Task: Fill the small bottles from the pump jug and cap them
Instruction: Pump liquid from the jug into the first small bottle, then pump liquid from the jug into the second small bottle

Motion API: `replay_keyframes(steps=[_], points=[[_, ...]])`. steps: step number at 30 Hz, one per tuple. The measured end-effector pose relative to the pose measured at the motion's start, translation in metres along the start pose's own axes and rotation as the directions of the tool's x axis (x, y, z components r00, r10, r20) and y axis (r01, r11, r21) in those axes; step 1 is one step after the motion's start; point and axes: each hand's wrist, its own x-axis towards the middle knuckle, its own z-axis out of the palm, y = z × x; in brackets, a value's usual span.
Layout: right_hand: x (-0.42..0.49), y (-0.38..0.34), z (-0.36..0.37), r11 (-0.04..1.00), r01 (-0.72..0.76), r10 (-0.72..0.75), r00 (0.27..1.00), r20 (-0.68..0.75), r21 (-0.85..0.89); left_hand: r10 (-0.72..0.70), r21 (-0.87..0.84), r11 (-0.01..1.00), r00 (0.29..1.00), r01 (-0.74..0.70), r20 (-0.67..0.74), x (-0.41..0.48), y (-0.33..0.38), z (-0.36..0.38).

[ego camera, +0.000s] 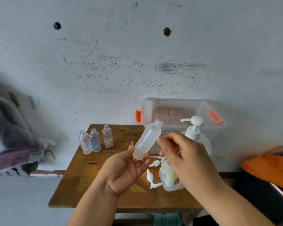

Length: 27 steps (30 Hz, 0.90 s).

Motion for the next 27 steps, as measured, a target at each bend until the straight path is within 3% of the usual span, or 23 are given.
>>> replay_keyframes(steps=[3, 8, 11, 13, 14, 16, 17, 19, 23, 27], points=[[-0.003, 0.004, 0.035, 0.976, -0.168, 0.192, 0.965, 0.181, -0.142, -0.021, 0.006, 1.000, 1.000, 0.021, -0.016, -0.005, 0.005, -0.021], [0.000, 0.010, 0.085, 0.893, -0.425, 0.365, 0.877, 0.312, 0.151, -0.081, 0.023, 0.996, 0.993, 0.083, -0.080, -0.010, 0.005, -0.057], [0.003, 0.013, 0.107, 0.871, -0.460, 0.386, 0.858, 0.339, 0.173, -0.043, 0.093, 0.994, 0.985, 0.059, -0.166, -0.010, 0.006, -0.072], [0.005, 0.015, 0.123, 0.885, -0.451, 0.385, 0.850, 0.358, 0.119, 0.037, 0.241, 0.970, 0.968, 0.025, -0.248, -0.010, 0.011, -0.081], [0.006, 0.015, 0.128, 0.889, -0.448, 0.387, 0.847, 0.365, 0.098, 0.090, 0.377, 0.926, 0.957, 0.021, -0.275, -0.009, 0.013, -0.084], [0.010, 0.014, 0.142, 0.895, -0.443, 0.395, 0.834, 0.386, 0.042, 0.212, 0.693, 0.720, 0.938, 0.041, -0.275, -0.008, 0.018, -0.091], [0.012, 0.015, 0.148, 0.899, -0.439, 0.399, 0.830, 0.390, 0.015, 0.263, 0.797, 0.603, 0.934, 0.038, -0.244, -0.007, 0.019, -0.094], [0.017, 0.018, 0.162, 0.906, -0.421, 0.398, 0.827, 0.397, -0.031, 0.325, 0.882, 0.470, 0.925, 0.024, -0.199, -0.006, 0.021, -0.098], [0.036, 0.024, 0.183, 0.916, -0.398, 0.390, 0.846, 0.365, -0.055, 0.462, 0.926, 0.377, 0.858, 0.039, -0.224, -0.006, 0.028, -0.107], [0.072, 0.032, 0.202, 0.906, -0.420, 0.415, 0.862, 0.292, -0.048, 0.509, 0.921, 0.382, 0.817, 0.070, -0.273, -0.005, 0.038, -0.122]])
